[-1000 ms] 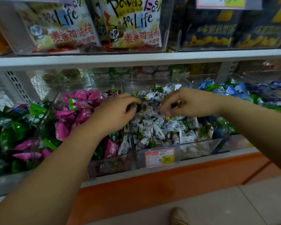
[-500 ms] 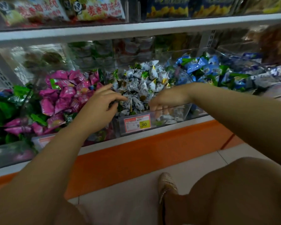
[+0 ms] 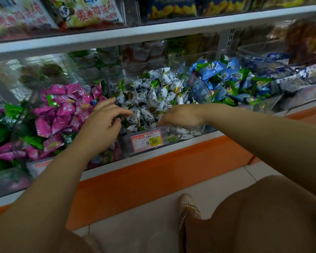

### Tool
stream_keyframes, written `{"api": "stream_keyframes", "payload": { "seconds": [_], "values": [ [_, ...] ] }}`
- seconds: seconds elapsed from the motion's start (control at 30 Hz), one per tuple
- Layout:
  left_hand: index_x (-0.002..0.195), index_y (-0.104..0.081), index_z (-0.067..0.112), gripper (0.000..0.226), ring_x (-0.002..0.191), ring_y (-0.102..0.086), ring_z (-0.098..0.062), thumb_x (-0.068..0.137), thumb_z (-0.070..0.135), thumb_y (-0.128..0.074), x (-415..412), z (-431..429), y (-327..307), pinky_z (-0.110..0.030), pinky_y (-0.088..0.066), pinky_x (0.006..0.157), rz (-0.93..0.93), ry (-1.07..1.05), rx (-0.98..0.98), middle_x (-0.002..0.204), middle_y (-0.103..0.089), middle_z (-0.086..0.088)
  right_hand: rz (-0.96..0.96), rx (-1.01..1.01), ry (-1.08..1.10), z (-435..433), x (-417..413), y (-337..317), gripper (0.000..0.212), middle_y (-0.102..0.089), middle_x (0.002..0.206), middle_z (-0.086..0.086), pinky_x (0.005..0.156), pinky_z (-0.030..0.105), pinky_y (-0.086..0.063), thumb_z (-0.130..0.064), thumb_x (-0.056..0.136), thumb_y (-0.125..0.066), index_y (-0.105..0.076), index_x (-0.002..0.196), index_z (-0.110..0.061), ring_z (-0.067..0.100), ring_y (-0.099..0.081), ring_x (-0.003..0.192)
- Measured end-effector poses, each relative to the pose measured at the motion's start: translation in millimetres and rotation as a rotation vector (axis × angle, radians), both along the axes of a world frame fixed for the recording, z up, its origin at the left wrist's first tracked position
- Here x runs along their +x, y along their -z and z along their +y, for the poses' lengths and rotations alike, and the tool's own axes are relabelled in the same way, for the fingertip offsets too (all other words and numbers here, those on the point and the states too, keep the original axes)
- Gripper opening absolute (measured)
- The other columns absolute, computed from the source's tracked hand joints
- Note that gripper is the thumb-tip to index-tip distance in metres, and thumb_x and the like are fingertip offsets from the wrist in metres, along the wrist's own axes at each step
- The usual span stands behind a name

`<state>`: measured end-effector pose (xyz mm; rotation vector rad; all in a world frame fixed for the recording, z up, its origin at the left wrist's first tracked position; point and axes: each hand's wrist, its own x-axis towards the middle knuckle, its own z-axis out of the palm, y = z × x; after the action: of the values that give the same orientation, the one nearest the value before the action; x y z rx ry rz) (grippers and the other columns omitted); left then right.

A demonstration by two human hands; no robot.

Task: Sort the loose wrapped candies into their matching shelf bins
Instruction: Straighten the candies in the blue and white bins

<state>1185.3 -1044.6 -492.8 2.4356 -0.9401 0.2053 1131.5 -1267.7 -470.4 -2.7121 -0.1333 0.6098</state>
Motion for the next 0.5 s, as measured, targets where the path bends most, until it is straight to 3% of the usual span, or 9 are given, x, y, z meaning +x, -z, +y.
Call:
{"api": "stream_keyframes", "payload": {
  "seconds": [0.17,0.4,0.5],
  "values": [
    [0.116,-0.063,0.024,0.038,0.139,-0.022,-0.009,0.093,-0.001,-0.045,-2.2,-0.9,-1.0,-0.032,-0.019,0.110,0.002,-0.021,-0.018,0.108,-0.044,0.021,-0.166,0.034,0.005,-7.8,6.2,5.3,0.041,-0.052,0.136,0.004,0.105,0.038,-0.038,-0.029,0.103,-0.026,-0.053,0.131,-0.017,0.022,-0.048,0.122],
    [0.115,-0.064,0.024,0.037,0.139,-0.022,-0.008,0.093,0.000,-0.046,0.6,0.7,-0.4,-0.025,-0.019,0.106,-0.006,-0.007,-0.022,0.108,-0.047,0.020,-0.282,0.032,0.066,-11.6,27.7,-14.6,0.038,-0.050,0.139,0.007,0.105,0.034,-0.035,-0.020,0.102,-0.030,-0.053,0.132,-0.012,0.023,-0.045,0.126],
    [0.115,-0.064,0.025,0.035,0.134,-0.020,0.001,0.094,0.002,-0.046,0.8,2.3,-1.0,-0.024,-0.020,0.106,0.002,0.004,-0.029,0.108,-0.045,0.025,-0.272,0.052,0.073,-13.3,28.3,-20.8,0.037,-0.052,0.137,0.007,0.106,0.037,-0.037,-0.021,0.102,-0.032,-0.056,0.128,-0.009,0.025,-0.048,0.123]
  ]
}}
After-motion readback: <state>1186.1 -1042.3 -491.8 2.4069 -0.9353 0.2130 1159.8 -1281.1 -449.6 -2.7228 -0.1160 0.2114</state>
